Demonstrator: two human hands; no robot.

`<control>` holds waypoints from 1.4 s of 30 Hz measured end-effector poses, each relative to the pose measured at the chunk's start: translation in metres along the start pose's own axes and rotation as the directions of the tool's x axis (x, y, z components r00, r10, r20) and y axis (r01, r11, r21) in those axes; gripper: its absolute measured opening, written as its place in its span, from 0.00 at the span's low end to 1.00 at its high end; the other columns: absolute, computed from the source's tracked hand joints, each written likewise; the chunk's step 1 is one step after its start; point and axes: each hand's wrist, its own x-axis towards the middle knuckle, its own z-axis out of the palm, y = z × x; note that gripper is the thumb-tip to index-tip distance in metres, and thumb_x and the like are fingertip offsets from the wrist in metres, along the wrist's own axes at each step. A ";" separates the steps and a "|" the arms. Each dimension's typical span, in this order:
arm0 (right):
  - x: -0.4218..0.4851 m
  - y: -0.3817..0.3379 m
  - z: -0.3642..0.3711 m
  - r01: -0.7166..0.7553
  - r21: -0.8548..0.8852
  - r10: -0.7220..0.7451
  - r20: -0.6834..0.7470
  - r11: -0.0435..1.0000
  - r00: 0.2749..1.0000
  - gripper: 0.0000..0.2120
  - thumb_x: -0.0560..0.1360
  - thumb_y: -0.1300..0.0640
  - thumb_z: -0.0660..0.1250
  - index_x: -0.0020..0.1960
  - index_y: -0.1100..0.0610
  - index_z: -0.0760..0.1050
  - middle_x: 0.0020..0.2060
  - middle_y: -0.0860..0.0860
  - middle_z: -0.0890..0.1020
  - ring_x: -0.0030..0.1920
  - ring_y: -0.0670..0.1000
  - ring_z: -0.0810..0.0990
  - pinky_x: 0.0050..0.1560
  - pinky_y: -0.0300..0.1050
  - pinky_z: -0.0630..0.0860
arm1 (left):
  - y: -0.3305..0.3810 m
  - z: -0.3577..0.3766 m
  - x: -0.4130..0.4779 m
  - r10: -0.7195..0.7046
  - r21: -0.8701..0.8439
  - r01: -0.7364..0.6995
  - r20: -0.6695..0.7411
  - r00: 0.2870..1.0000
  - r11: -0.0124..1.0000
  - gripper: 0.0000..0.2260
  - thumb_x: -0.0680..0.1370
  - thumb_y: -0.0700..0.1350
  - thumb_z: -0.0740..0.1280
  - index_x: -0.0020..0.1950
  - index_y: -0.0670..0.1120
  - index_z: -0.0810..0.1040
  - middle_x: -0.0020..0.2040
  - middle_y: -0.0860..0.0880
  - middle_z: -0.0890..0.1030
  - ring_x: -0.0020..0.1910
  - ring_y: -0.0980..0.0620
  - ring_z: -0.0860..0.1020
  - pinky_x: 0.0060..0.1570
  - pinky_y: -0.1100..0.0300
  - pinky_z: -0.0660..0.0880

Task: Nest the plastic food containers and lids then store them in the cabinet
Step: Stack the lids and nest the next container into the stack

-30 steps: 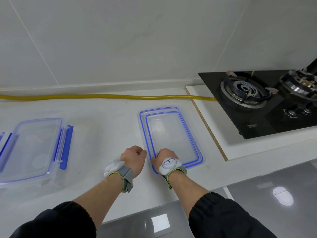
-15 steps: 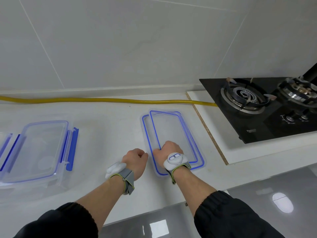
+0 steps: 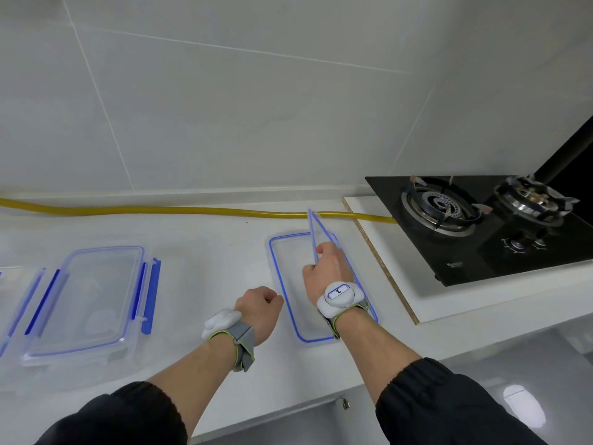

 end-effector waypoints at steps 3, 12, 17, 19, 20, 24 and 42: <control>0.004 -0.002 -0.004 -0.005 0.024 0.006 -0.032 1.000 0.999 0.15 0.76 0.58 0.59 0.62 0.55 0.68 0.58 0.56 0.73 0.39 0.54 0.70 0.40 0.43 0.67 | 0.000 -0.004 -0.001 0.003 -0.010 -0.003 0.014 1.000 1.000 0.10 0.77 0.49 0.62 0.51 0.48 0.80 0.41 0.48 0.81 0.42 0.45 0.80 0.42 0.58 0.76; -0.008 -0.050 -0.015 0.107 0.263 -0.086 -0.089 0.959 0.992 0.16 0.75 0.60 0.59 0.62 0.54 0.70 0.55 0.53 0.73 0.41 0.52 0.74 0.43 0.41 0.67 | -0.006 -0.036 -0.005 0.017 -0.059 -0.018 -0.001 1.000 0.998 0.15 0.77 0.51 0.63 0.60 0.47 0.78 0.50 0.45 0.81 0.50 0.42 0.80 0.51 0.55 0.76; -0.016 -0.084 -0.015 0.118 0.455 -0.079 -0.103 0.883 0.991 0.18 0.74 0.60 0.58 0.64 0.53 0.71 0.48 0.52 0.74 0.46 0.52 0.75 0.52 0.47 0.74 | -0.003 -0.064 -0.002 -0.042 -0.125 0.024 -0.148 0.988 0.992 0.27 0.78 0.60 0.59 0.72 0.46 0.65 0.68 0.41 0.72 0.64 0.41 0.73 0.61 0.52 0.69; -0.021 -0.100 -0.015 0.118 0.520 -0.076 -0.100 0.846 0.992 0.18 0.74 0.60 0.57 0.63 0.53 0.72 0.46 0.53 0.76 0.49 0.56 0.79 0.54 0.52 0.76 | -0.005 -0.082 -0.001 -0.075 -0.176 0.042 -0.182 0.981 0.983 0.30 0.78 0.61 0.57 0.74 0.46 0.61 0.71 0.41 0.70 0.67 0.39 0.71 0.63 0.50 0.67; -0.024 -0.107 -0.015 0.116 0.553 -0.077 -0.094 0.825 0.993 0.18 0.75 0.61 0.57 0.63 0.53 0.72 0.43 0.53 0.76 0.47 0.57 0.80 0.52 0.51 0.77 | -0.007 -0.092 -0.001 -0.090 -0.201 0.050 -0.199 0.976 0.978 0.31 0.78 0.62 0.57 0.75 0.46 0.60 0.71 0.41 0.69 0.68 0.39 0.70 0.65 0.49 0.66; -0.035 -0.133 -0.012 0.094 0.675 -0.081 -0.051 0.732 0.995 0.17 0.75 0.63 0.55 0.61 0.54 0.73 0.32 0.50 0.74 0.34 0.49 0.81 0.38 0.40 0.76 | -0.018 -0.133 0.002 -0.178 -0.360 0.080 -0.249 0.952 0.930 0.31 0.78 0.60 0.58 0.75 0.43 0.60 0.65 0.37 0.74 0.62 0.37 0.74 0.64 0.47 0.69; -0.079 -0.202 0.112 0.074 0.311 -0.165 0.276 0.947 0.947 0.21 0.76 0.45 0.55 0.65 0.51 0.71 0.50 0.51 0.80 0.53 0.57 0.76 0.51 0.45 0.71 | -0.144 -0.277 -0.013 -0.291 -0.107 0.274 -0.488 0.823 0.956 0.15 0.79 0.48 0.56 0.46 0.38 0.76 0.51 0.34 0.79 0.48 0.35 0.76 0.52 0.48 0.74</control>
